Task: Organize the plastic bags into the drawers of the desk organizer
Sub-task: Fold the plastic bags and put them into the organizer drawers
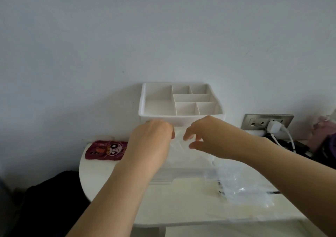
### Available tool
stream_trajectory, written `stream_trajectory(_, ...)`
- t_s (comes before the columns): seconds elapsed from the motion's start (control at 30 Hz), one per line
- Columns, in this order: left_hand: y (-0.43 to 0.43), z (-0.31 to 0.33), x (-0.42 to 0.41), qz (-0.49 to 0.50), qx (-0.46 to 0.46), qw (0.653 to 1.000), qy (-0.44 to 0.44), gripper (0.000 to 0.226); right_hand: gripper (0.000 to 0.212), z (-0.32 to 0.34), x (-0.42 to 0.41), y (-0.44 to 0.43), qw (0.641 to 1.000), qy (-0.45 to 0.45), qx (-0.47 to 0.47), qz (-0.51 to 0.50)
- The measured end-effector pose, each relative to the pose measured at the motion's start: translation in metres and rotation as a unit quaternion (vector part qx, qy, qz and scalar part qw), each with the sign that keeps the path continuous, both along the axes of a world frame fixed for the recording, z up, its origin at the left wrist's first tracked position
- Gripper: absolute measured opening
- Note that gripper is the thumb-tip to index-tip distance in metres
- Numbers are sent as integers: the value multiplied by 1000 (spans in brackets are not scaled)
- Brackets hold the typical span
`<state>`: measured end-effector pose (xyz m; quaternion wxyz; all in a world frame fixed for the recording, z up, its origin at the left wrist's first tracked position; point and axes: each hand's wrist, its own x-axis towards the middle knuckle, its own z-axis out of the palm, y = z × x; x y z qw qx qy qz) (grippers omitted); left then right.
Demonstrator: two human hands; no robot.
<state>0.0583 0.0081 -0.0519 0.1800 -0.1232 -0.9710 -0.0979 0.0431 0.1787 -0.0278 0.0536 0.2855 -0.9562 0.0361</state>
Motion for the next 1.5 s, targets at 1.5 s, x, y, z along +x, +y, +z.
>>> stream_trajectory(1.5,36,-24,34,-80,121,988,58,18,45,-146,17,142,961,-174,65,-204)
